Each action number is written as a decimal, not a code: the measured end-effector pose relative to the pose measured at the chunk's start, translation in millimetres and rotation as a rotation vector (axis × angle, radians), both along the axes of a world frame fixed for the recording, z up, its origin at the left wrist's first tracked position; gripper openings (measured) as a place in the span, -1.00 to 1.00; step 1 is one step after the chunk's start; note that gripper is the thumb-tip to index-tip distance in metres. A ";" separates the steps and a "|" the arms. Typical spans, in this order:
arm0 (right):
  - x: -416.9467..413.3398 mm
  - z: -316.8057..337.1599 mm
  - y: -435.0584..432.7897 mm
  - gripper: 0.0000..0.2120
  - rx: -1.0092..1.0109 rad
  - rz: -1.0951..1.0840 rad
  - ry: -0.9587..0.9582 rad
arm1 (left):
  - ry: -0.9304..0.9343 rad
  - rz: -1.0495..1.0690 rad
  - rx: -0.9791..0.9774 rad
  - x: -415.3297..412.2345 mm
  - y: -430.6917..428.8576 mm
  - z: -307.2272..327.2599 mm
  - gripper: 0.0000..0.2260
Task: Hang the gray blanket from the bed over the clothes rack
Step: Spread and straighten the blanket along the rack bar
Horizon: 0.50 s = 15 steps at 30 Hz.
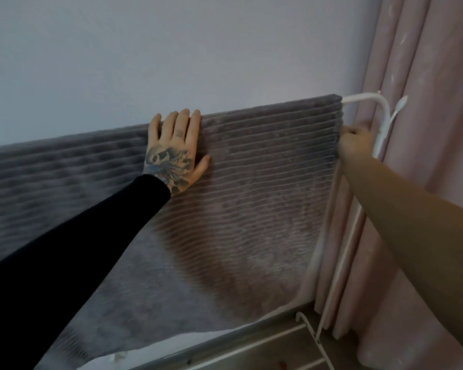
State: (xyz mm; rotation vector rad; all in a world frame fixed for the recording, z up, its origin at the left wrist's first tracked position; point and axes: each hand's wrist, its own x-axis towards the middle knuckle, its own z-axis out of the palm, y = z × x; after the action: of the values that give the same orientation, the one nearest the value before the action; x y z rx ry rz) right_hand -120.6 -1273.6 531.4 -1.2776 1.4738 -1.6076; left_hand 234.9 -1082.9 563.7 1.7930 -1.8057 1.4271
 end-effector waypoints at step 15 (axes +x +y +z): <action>196.2 39.7 151.2 -0.82 -0.954 0.410 0.594 | -0.083 -0.189 0.175 39.9 64.7 4.9 -0.45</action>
State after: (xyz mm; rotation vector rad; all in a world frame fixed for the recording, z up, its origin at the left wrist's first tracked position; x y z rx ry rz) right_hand 75.6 -1122.4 571.1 -2.5553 0.5630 -1.7564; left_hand 274.8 -1018.1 568.6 1.6078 -2.1379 1.3262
